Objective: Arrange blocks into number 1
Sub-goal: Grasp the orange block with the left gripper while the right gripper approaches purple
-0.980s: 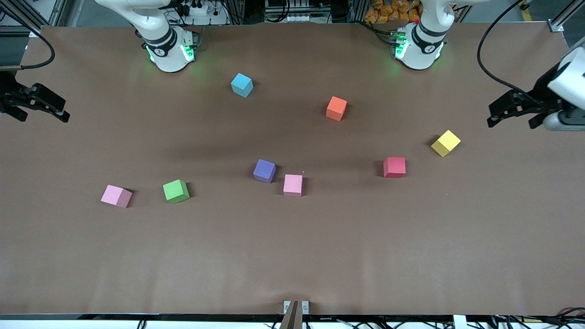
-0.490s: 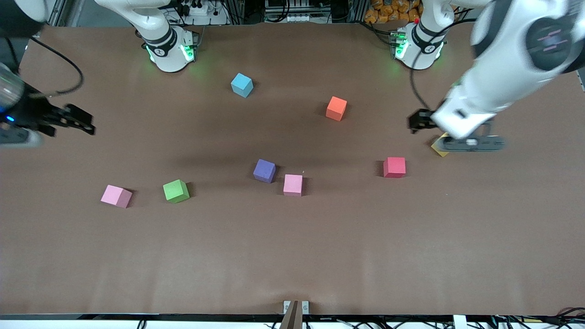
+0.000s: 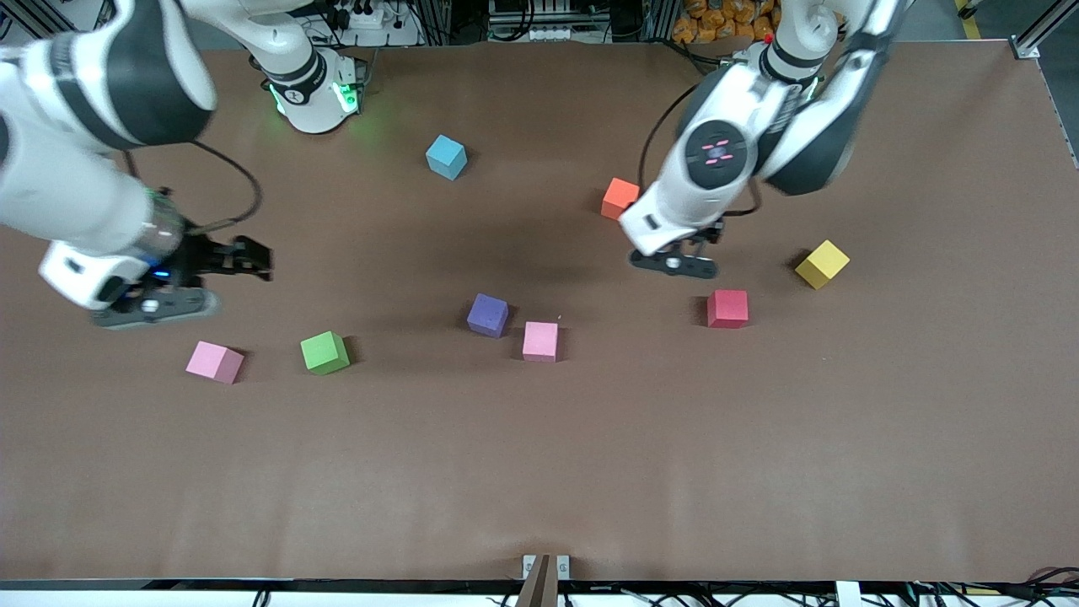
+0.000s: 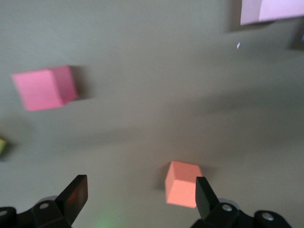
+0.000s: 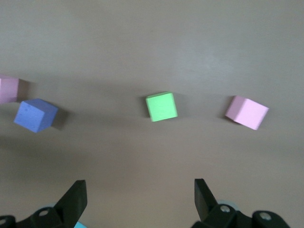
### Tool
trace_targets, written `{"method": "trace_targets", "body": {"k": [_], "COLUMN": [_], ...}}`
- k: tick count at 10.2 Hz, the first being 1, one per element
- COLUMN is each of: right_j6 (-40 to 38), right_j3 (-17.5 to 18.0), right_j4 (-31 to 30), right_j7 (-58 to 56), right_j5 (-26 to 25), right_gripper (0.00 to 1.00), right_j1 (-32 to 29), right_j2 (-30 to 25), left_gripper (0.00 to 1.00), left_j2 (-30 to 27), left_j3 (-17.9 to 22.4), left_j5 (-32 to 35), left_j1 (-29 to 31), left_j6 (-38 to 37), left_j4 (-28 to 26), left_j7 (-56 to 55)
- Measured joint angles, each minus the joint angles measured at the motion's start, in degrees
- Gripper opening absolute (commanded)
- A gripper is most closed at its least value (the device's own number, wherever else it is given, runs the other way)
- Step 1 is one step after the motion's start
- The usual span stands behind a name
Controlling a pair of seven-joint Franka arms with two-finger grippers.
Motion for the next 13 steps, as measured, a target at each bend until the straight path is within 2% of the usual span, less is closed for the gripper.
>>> {"method": "trace_targets", "body": {"k": [3,7,10,13], "right_j6": [3.66,10.95,15.87,28.48], "right_j3": [0.11,0.17,0.15,0.12], "right_j4": [-0.06,-0.14,-0.61,-5.70], "right_j7": [5.74,21.45,31.94,39.15], "right_j5": [2.83,3.29,3.22,3.13], "right_gripper": [1.00,1.00,1.00,1.00], "right_j1": [2.95,11.07,17.18,21.35], "right_j2": [3.85,9.49,13.95,18.26], "left_gripper": [1.00,1.00,1.00,1.00], "left_j2": [3.61,3.96,4.20,4.74], "left_j3": [-1.45,-4.03,-7.32,-8.04], "left_j5": [-0.07,-0.72,-4.55,-4.75], "left_j1": [-2.23,-2.43,-2.53,-2.52], "left_j6": [0.98,1.10,5.96,8.99], "left_j4": [-1.84,-6.61,-11.51,-13.76], "left_j7": [-0.70,5.54,6.28,6.63]}}
